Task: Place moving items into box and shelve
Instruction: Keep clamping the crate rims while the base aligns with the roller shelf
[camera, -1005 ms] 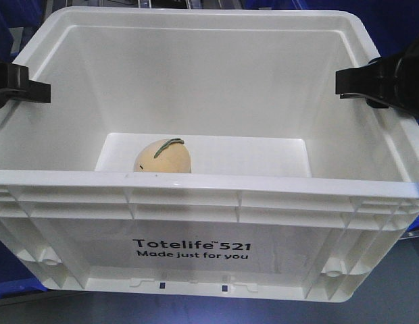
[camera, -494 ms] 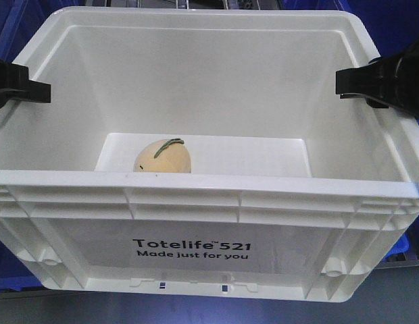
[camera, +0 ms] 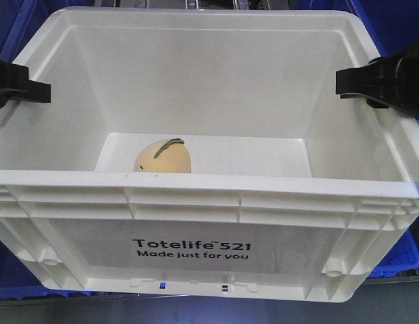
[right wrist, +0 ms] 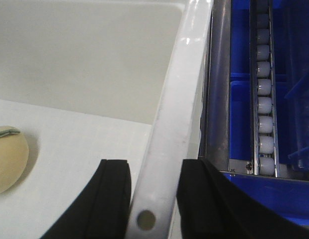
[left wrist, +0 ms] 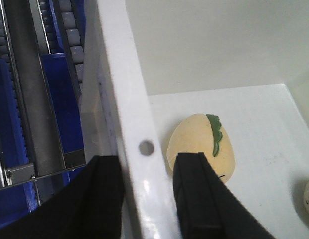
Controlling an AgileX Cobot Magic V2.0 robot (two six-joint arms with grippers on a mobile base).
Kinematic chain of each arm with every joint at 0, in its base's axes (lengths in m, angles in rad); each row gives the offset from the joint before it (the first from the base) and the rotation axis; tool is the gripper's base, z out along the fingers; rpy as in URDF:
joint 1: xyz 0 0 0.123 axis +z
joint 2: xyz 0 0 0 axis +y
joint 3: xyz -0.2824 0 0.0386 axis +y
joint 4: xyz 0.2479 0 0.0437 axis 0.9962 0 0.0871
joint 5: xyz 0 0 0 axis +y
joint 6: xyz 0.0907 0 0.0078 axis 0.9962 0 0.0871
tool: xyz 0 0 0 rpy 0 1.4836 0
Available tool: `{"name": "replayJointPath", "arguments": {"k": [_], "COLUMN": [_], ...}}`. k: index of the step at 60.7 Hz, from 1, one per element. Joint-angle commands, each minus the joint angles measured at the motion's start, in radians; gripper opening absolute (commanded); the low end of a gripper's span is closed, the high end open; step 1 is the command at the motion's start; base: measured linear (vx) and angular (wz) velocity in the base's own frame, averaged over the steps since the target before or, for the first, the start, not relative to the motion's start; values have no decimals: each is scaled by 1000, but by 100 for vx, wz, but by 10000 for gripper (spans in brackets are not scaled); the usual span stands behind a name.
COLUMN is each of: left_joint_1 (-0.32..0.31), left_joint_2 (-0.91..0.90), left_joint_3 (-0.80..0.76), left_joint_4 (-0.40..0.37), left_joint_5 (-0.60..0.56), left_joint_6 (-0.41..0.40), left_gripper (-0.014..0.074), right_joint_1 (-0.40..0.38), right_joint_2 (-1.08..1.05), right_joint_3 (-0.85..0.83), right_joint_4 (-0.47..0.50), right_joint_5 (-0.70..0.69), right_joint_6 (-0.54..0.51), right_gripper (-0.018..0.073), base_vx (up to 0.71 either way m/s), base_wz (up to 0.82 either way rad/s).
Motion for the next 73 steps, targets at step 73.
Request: {"name": "replayJointPath", "arguments": {"k": [73], "left_joint_1": [-16], "left_joint_2": [-41], "left_joint_3": [-54], "left_joint_4": [-150], "left_joint_5": [-91], "left_joint_6": [22], "left_gripper": [-6], "right_joint_1": [0], "right_joint_2": [-19], "right_joint_3": [-42], "right_joint_4": [-21], "right_joint_5": [-140], "right_joint_6": [14], "right_gripper": [-6], "base_vx": [8], "base_wz": [0]}}
